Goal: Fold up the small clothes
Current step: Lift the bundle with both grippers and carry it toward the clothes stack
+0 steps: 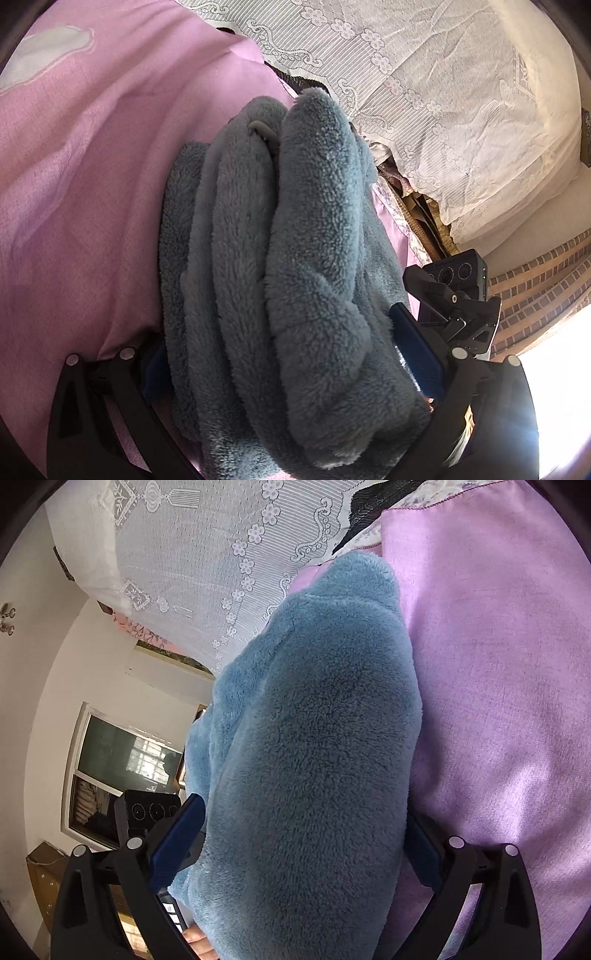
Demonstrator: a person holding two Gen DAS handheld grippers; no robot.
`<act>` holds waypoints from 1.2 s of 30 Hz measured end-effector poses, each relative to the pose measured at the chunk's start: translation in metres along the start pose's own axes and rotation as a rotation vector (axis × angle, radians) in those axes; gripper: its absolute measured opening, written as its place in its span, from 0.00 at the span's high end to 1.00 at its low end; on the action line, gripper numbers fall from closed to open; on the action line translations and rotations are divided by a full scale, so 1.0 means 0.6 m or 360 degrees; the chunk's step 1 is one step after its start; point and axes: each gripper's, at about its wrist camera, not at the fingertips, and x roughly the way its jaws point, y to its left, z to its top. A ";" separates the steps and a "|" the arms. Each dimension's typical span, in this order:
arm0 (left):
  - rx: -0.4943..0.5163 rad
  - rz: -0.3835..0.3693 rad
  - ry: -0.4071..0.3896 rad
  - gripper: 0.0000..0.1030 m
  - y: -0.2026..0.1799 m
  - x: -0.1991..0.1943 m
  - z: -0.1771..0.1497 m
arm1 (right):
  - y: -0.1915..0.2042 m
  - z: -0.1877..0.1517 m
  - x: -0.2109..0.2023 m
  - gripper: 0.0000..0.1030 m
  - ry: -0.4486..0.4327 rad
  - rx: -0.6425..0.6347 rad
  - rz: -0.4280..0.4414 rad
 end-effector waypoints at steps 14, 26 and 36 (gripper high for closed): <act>0.0081 -0.0021 -0.0004 0.04 -0.015 0.002 -0.011 | 0.019 -0.013 0.012 0.03 -0.0032 -0.0095 -0.0029; 0.0172 0.0058 -0.0002 0.04 -0.025 0.015 -0.003 | 0.033 -0.019 0.022 0.04 -0.0060 -0.0174 -0.0135; 0.0262 0.0099 0.0021 0.04 -0.048 0.034 -0.011 | 0.042 -0.020 0.040 0.03 -0.0019 -0.0163 -0.0169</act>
